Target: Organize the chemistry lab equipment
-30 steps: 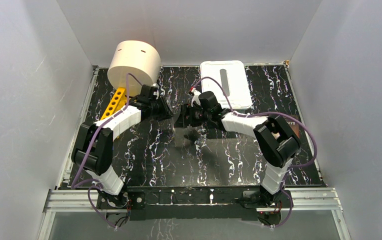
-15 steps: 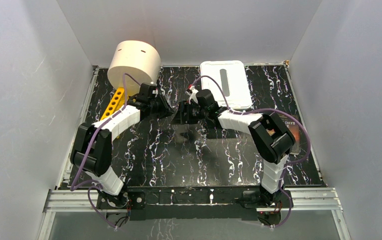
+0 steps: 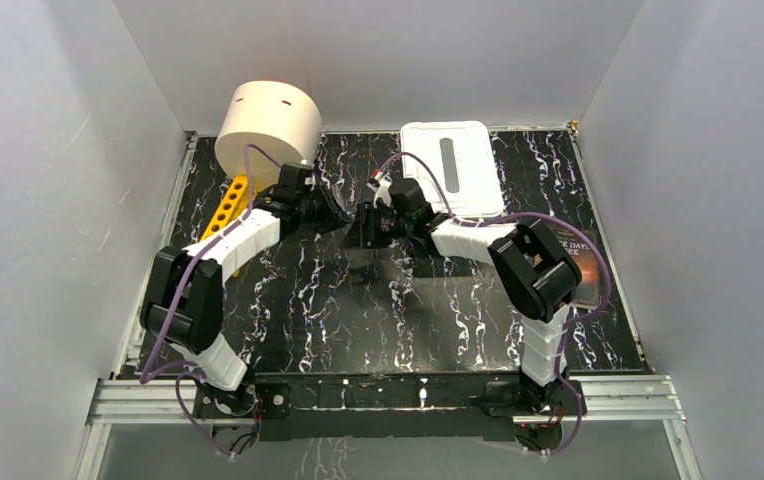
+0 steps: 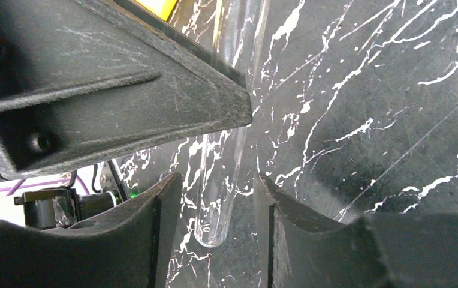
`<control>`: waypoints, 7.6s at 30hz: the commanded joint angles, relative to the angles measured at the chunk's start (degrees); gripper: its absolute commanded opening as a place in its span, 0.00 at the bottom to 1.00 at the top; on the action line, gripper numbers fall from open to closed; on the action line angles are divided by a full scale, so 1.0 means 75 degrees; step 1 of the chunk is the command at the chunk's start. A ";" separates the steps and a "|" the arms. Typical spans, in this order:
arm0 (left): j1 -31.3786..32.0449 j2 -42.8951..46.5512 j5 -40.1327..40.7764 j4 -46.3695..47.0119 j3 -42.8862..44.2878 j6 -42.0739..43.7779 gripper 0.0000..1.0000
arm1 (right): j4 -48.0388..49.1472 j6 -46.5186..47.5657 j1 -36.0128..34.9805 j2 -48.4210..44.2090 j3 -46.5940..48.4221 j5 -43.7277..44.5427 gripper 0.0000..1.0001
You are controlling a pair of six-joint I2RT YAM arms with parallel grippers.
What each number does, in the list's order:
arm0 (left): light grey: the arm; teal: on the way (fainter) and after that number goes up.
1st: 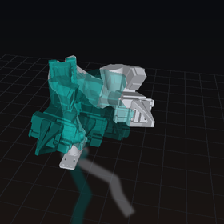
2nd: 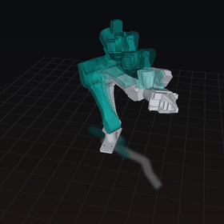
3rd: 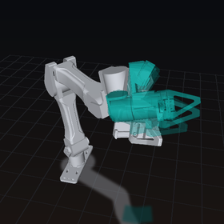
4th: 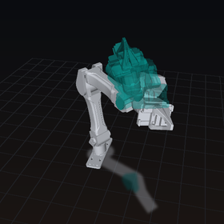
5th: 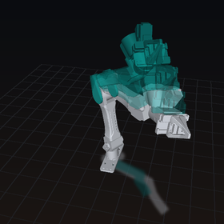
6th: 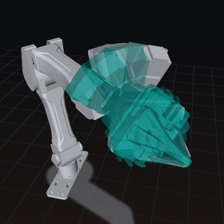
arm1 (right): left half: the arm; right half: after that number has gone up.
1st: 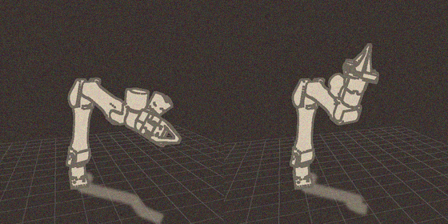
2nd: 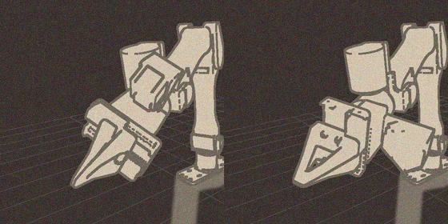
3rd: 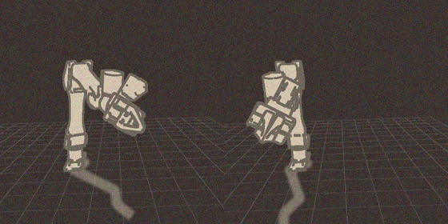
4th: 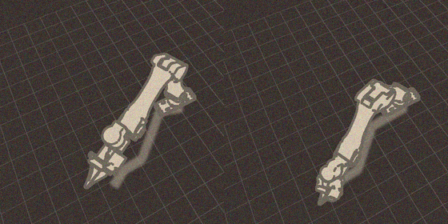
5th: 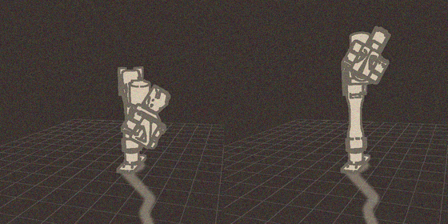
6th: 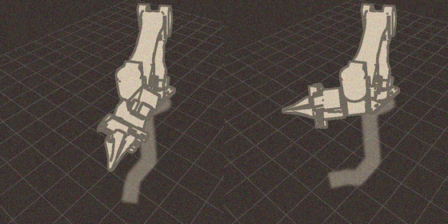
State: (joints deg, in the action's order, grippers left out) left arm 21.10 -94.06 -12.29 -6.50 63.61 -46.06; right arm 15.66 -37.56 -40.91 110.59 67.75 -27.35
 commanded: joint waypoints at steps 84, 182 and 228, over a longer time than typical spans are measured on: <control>-0.1290 0.0453 -0.2200 -0.0588 0.1246 0.1389 0.38 | 0.0224 0.2218 0.0015 -0.1035 -0.0092 -0.0630 0.27; -0.3637 0.1889 0.3767 -0.0125 0.1621 0.4672 0.17 | -0.1524 0.3472 0.0208 -0.2192 0.0407 0.0448 0.66; -0.3810 0.1489 0.3163 0.1859 -0.0227 0.5326 0.21 | -0.1293 0.3081 0.0510 -0.2214 0.0048 0.0348 0.66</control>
State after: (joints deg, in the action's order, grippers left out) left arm -7.07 -83.00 12.16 4.56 62.15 -7.27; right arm 3.14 -14.09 -37.26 96.33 67.61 -24.16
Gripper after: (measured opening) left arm 0.221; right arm 0.662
